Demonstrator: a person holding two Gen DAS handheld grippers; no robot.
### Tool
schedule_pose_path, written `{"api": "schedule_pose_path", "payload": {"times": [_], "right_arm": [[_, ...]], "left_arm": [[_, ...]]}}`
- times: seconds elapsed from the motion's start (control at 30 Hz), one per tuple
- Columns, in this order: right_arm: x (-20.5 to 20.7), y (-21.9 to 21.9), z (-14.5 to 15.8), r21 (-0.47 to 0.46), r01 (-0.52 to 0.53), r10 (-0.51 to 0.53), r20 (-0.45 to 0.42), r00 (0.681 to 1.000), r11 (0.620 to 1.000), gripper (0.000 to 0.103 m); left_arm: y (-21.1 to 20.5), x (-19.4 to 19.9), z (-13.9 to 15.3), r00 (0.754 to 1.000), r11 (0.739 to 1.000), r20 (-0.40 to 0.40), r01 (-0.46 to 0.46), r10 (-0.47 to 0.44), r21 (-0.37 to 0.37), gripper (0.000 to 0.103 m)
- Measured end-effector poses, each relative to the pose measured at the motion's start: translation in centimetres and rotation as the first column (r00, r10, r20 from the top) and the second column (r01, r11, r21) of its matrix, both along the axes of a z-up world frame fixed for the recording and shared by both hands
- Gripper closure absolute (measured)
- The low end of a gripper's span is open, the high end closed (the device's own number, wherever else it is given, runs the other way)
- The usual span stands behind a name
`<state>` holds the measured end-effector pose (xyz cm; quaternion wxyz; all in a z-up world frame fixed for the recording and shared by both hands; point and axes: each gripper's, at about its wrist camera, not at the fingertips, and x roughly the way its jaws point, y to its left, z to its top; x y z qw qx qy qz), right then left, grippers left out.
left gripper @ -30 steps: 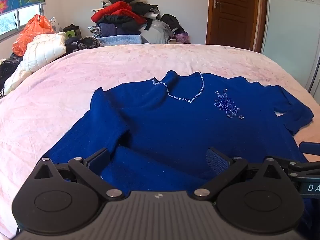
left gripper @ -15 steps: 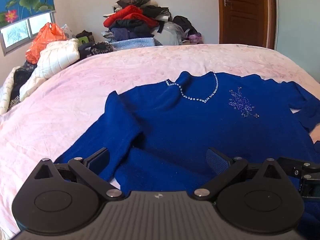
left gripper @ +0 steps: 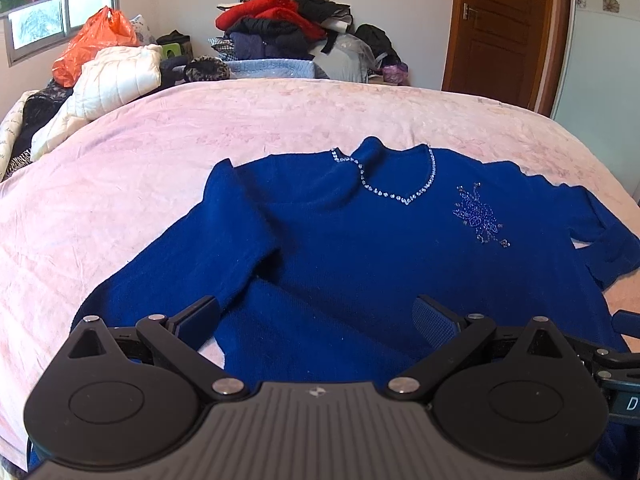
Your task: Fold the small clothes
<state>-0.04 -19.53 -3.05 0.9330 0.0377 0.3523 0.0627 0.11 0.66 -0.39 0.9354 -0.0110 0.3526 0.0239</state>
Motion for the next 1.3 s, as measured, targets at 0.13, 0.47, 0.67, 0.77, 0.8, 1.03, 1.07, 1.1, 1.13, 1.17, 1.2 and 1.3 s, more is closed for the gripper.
{"api": "schedule_pose_path", "payload": {"times": [0.13,0.47,0.67,0.77,0.8,1.03,1.07,1.1,1.13,1.17,1.2,1.3], "right_arm": [[0.01,0.03,-0.01,-0.001,-0.002,0.002,0.000,1.000,1.000,0.000],[-0.08,0.13,-0.02,0.001,-0.005,0.005,0.008,1.000,1.000,0.000],[-0.06,0.13,-0.09,-0.005,-0.008,0.008,0.007,1.000,1.000,0.000],[-0.07,0.07,-0.10,0.000,-0.004,0.004,0.008,1.000,1.000,0.000],[-0.07,0.02,-0.10,0.001,-0.003,0.003,0.008,1.000,1.000,0.000],[-0.04,-0.01,-0.24,0.004,-0.005,0.005,0.001,1.000,1.000,0.000],[-0.04,0.00,-0.25,0.004,-0.006,0.006,0.002,1.000,1.000,0.000],[-0.05,0.02,-0.27,0.003,-0.009,0.009,0.003,1.000,1.000,0.000],[-0.07,0.06,-0.26,0.001,-0.010,0.010,0.004,1.000,1.000,0.000],[-0.06,0.10,-0.28,-0.001,-0.011,0.011,0.004,1.000,1.000,0.000],[-0.06,0.13,-0.29,-0.001,-0.011,0.011,0.005,1.000,1.000,0.000],[-0.09,0.12,-0.31,-0.002,-0.013,0.013,0.006,1.000,1.000,0.000]], "left_arm": [[-0.05,-0.14,0.13,1.000,1.000,0.009,0.009,-0.009,0.000,0.000],[-0.89,-0.39,0.16,0.999,0.997,0.010,0.052,-0.053,0.052,0.000],[-0.86,-0.40,0.22,0.998,0.997,0.005,0.062,-0.062,0.051,0.000],[-0.86,-0.42,0.23,0.998,0.997,0.006,0.065,-0.065,0.045,0.000],[-0.86,-0.42,0.22,0.998,0.997,0.006,0.064,-0.064,0.047,0.000],[-0.85,-0.33,0.19,0.998,0.997,-0.004,0.057,-0.057,0.053,0.000],[-0.84,-0.29,0.19,0.998,0.997,-0.008,0.058,-0.058,0.052,0.000],[-0.84,-0.26,0.19,0.998,0.997,-0.013,0.061,-0.061,0.049,0.000],[-0.77,-0.20,0.16,0.998,0.997,-0.017,0.064,-0.063,0.046,0.000],[-0.76,-0.17,0.14,0.998,0.997,-0.021,0.065,-0.064,0.044,0.000],[-0.80,-0.13,0.11,0.998,0.997,-0.023,0.065,-0.064,0.044,0.000],[-0.82,0.04,0.09,0.998,0.997,-0.026,0.065,-0.063,0.051,0.000]]}}
